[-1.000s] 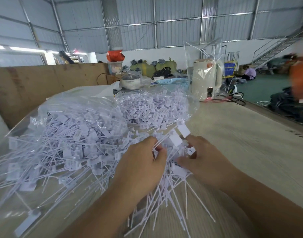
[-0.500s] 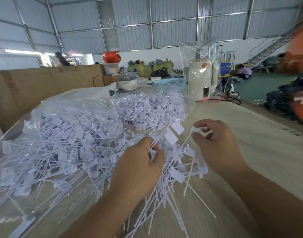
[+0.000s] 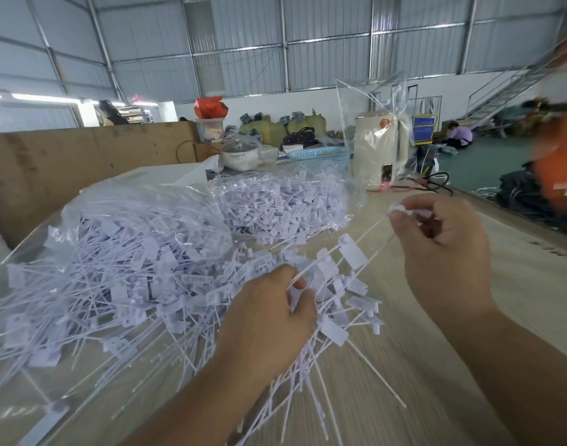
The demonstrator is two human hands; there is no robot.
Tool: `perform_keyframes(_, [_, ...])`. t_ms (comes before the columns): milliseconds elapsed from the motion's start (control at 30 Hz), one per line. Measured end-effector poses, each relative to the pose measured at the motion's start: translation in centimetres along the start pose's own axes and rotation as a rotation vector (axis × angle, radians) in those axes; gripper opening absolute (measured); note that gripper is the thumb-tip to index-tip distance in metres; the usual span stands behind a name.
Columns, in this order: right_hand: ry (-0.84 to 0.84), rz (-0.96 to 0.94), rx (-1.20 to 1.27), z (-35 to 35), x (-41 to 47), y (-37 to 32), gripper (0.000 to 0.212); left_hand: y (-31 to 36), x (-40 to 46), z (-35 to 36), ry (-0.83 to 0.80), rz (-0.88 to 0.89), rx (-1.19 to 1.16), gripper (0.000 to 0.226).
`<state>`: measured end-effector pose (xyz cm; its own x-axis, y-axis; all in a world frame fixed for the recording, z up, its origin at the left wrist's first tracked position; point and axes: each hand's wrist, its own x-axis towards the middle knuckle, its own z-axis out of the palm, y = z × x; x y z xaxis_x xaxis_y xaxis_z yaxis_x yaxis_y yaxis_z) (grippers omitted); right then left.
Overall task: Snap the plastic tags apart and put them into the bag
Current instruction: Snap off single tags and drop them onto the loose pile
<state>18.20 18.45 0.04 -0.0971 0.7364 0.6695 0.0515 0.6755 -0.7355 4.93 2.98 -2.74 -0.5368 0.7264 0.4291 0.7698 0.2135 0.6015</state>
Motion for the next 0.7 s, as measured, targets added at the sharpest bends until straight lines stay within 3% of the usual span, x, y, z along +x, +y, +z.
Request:
perform_keyframes(100, [-0.032,0.005,0.026,0.5,-0.9,-0.7,0.003,0.3,-0.2,-0.1,-0.015,0.031,-0.019,0.040])
perform_keyframes(200, [-0.068,-0.053,0.064,1.1,-2.1,-1.7,0.004,0.4,-0.1,0.2,-0.038,0.087,-0.008,0.032])
perform_keyframes(400, [-0.077,-0.053,0.112,1.5,-3.0,-2.3,0.005,0.7,-0.2,-0.3,-0.053,0.110,-0.239,0.045])
perform_keyframes(567, [-0.114,0.025,0.158,1.4,-2.8,-2.1,0.007,0.2,0.0,-0.1,-0.080,0.129,-0.114,0.038])
perform_keyframes(700, [-0.207,0.106,0.349,1.1,-2.5,-2.1,0.018,-0.1,0.4,-0.9,-0.041,0.104,-0.141,0.040])
